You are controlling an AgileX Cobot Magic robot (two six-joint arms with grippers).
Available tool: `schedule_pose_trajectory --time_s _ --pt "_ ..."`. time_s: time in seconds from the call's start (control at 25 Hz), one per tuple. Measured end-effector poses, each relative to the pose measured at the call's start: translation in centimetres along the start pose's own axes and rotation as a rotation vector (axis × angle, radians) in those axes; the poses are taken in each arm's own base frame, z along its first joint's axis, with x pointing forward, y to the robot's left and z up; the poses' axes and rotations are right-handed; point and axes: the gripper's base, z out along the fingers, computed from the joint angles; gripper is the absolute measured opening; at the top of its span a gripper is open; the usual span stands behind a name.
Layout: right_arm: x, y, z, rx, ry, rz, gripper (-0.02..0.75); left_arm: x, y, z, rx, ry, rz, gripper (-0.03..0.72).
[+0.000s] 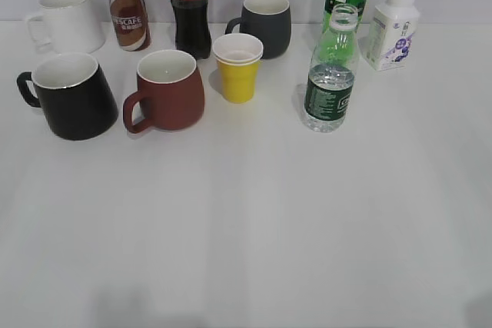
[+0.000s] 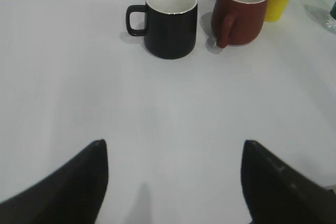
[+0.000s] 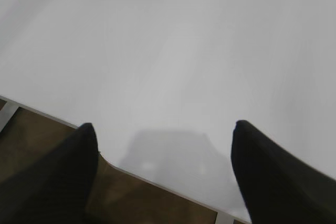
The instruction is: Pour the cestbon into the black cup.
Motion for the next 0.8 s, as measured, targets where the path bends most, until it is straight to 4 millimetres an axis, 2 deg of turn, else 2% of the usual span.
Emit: schedule_pose_trajectory --time_s 0.32,0.64,0.8 --pt "0.0 0.0 0.0 0.010 -0.006 0.007 0.593 0.0 0.0 0.0 0.000 -0.001 0.002 0.592" --pt "0.5 -0.2 -0.9 0.304 -0.066 0.189 0.593 0.0 -0.2 0.0 -0.149 -0.012 -0.069 0.559" --pt "1.0 0.2 -1.8 0.356 -0.134 0.207 0.593 0.0 -0.2 0.0 -0.171 -0.014 -0.080 0.533"
